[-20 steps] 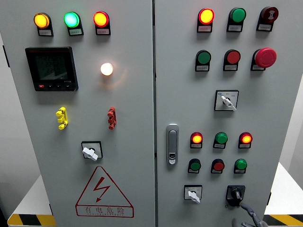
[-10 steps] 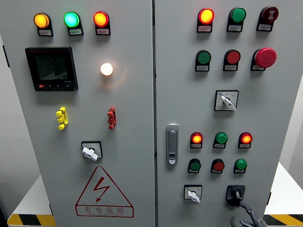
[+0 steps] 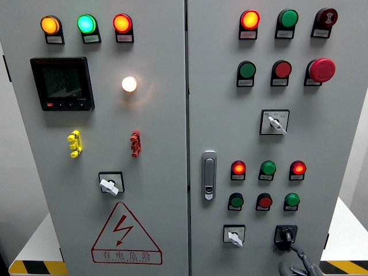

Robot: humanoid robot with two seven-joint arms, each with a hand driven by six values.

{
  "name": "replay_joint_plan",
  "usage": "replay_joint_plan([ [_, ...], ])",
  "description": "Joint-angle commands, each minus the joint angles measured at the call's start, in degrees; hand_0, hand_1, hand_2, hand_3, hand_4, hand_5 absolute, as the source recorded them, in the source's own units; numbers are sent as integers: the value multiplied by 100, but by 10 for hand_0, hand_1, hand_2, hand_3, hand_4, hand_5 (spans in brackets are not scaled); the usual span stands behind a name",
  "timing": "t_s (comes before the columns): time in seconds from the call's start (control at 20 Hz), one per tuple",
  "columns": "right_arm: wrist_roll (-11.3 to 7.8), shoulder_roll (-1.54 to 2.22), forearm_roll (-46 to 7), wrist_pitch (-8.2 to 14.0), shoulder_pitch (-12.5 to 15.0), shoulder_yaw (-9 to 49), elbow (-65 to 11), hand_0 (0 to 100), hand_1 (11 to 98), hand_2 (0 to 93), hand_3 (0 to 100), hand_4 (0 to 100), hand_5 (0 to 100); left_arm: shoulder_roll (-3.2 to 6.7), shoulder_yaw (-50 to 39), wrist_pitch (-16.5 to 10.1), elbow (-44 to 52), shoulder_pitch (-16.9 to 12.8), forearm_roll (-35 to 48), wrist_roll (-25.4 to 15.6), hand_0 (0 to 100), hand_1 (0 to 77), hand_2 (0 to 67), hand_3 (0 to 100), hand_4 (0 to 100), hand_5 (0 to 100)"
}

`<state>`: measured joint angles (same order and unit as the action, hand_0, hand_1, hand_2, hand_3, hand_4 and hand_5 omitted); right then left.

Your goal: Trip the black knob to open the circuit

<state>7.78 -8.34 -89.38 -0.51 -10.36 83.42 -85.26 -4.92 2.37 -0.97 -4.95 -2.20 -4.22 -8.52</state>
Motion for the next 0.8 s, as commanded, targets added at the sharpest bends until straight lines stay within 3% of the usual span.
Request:
replay_joint_plan([
  [0.0, 4, -1, 0, -1, 17, -46, -9, 718, 483, 69, 859, 854, 994, -9, 1, 0, -6, 0, 0, 0, 0, 35, 127, 213, 66, 16],
  [0.75, 4, -1, 131, -10, -62, -151, -9, 735, 480, 68, 877, 866, 1000, -1, 1, 0, 2, 0, 0, 0, 0, 34, 128, 213, 66, 16],
])
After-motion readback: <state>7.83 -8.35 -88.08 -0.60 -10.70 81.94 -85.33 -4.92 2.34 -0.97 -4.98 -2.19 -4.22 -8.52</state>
